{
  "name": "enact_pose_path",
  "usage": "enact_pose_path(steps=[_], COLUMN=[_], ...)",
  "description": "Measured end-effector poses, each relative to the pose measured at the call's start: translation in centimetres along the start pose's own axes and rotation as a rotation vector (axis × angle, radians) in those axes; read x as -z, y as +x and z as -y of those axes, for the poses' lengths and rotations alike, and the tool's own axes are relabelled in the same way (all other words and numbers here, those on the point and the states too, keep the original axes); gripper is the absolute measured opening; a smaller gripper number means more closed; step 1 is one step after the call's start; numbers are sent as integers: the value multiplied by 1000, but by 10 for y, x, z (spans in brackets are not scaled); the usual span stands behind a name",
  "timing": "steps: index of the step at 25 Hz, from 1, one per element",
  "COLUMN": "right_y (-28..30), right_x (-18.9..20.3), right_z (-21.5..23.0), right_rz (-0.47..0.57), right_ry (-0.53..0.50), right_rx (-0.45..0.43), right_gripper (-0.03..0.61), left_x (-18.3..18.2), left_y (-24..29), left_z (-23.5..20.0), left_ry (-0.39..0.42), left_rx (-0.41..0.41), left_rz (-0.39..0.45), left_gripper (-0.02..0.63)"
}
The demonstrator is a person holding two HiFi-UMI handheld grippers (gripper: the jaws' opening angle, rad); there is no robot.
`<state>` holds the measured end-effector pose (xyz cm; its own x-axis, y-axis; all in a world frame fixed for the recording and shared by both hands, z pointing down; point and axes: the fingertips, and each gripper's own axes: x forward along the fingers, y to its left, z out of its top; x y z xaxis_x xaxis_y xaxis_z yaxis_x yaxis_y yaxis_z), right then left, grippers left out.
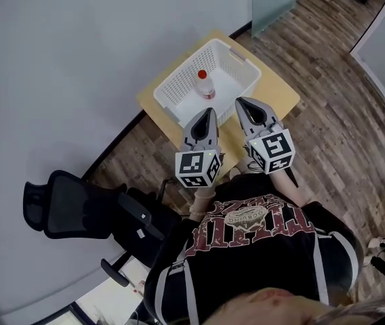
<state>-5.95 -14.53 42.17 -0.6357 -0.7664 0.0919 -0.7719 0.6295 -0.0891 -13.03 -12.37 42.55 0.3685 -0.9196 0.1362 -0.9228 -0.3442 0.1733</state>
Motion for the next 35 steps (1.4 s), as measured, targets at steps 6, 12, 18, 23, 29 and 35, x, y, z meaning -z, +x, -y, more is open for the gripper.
enact_pose_path(steps=[6,12,18,23,29,35], right_y=[9,17,31,50,66,82], right_x=[5,7,2,-4,-5,3], right_z=[2,7,20,28,31,31], right_rz=[-9,-17,-22,-31,-51,-82], right_ry=[14,15,10,-6,-18,-26], right_rx=[15,-10,-61,-119,-187,-238], right_gripper=[17,17,17,17,17,17], left_x=[2,2,-3,-9,-9,-5], left_y=[4,12,28,41,48,51], left_z=[-10,-12,-17,-24,-31,-37], left_ry=[-1,-7,-12,-19,-29,-39], left_rx=[3,-27,-83,-137,-203,-250], left_rz=[-9,-9,-5,1,-3,-11], left_gripper=[48,48,48,48,48,48])
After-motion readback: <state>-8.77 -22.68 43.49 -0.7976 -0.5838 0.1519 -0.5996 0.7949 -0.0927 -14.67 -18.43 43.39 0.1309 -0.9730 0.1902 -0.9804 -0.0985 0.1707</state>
